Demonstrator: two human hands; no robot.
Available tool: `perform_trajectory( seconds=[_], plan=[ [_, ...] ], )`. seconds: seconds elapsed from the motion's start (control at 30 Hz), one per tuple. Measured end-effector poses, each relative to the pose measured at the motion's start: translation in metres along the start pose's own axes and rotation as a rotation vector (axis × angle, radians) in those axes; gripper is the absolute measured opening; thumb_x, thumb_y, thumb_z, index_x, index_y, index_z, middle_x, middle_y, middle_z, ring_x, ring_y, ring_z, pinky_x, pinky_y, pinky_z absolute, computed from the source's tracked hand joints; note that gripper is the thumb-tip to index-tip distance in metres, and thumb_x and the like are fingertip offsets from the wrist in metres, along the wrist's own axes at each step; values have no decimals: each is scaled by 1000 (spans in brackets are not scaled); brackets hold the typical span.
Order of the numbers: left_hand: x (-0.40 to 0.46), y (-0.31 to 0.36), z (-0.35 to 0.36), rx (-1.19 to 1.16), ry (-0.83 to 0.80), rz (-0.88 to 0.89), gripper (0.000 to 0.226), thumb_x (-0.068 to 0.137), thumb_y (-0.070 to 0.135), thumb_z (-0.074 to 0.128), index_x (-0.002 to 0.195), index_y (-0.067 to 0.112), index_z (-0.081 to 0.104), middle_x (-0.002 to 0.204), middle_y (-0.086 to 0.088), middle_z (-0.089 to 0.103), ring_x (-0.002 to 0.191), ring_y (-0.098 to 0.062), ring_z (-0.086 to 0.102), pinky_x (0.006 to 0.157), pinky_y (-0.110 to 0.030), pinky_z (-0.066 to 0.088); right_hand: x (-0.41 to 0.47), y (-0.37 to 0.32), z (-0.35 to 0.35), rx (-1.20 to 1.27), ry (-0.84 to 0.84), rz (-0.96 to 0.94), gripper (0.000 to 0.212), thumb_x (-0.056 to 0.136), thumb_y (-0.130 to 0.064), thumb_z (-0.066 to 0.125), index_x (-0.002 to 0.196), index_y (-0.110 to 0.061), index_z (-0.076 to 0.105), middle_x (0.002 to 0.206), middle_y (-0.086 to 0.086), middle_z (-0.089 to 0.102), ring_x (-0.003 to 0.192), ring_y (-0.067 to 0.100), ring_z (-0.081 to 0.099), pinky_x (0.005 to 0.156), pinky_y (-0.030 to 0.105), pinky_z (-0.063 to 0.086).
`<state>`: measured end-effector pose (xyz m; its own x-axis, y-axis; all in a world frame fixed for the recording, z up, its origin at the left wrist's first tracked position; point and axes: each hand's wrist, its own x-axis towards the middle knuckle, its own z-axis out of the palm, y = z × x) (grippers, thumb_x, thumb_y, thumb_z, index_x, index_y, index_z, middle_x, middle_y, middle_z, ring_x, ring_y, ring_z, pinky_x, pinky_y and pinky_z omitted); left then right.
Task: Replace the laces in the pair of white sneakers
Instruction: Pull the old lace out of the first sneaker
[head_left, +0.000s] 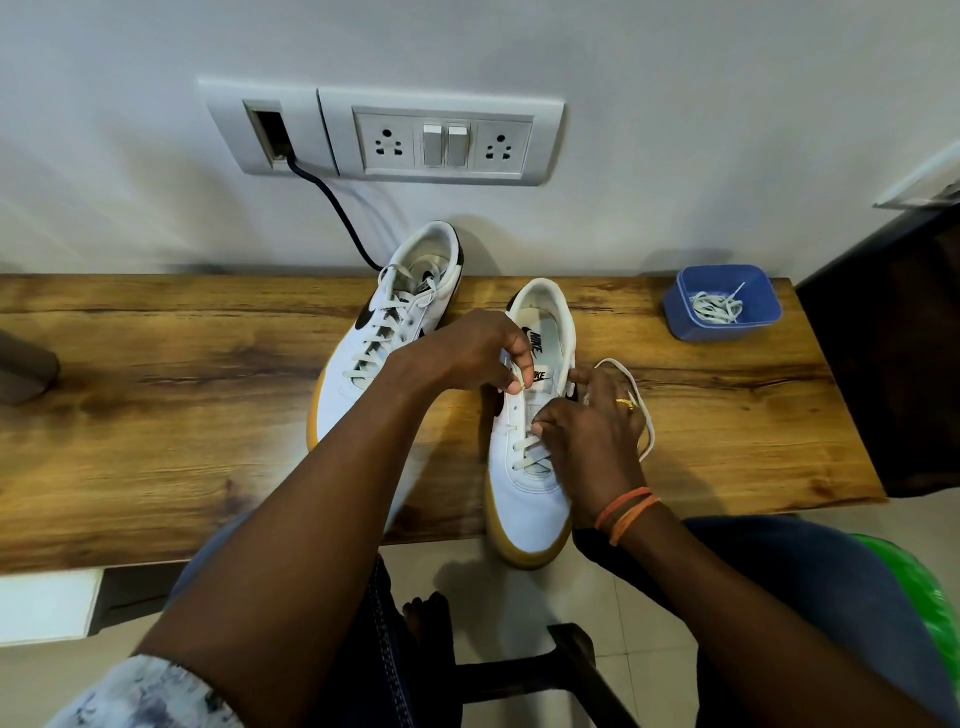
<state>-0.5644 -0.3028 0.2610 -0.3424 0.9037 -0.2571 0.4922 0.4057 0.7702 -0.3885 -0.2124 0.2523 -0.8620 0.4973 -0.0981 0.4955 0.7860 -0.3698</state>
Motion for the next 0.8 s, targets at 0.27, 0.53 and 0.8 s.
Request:
perform_trajectory(
  seconds=[0.27, 0.53, 0.8],
  plan=[
    [-3, 2, -2, -9, -16, 22, 17, 77, 9, 80, 91, 18, 78, 107, 1, 72, 82, 5, 59, 83, -25, 48, -4, 14, -5, 206, 30, 79, 14, 90, -2, 62, 78, -10, 63, 110, 11, 51, 79, 9, 47, 67, 9, 30],
    [-4, 7, -1, -1, -30, 2, 17, 79, 8, 79, 92, 18, 77, 111, -4, 71, 73, 10, 58, 88, -34, 51, 12, 60, -47, 390, -15, 261, 14, 91, -8, 62, 81, -6, 71, 81, 6, 67, 81, 22, 61, 74, 28, 41],
    [-9, 45, 27, 435, -22, -173, 34, 85, 46, 70, 116, 31, 69, 157, -11, 27, 147, -46, -3, 114, -61, -9, 34, 124, -74, -116, -153, 426, 30, 86, -18, 68, 59, -26, 57, 98, 6, 70, 95, 29, 61, 86, 39, 51]
  ],
)
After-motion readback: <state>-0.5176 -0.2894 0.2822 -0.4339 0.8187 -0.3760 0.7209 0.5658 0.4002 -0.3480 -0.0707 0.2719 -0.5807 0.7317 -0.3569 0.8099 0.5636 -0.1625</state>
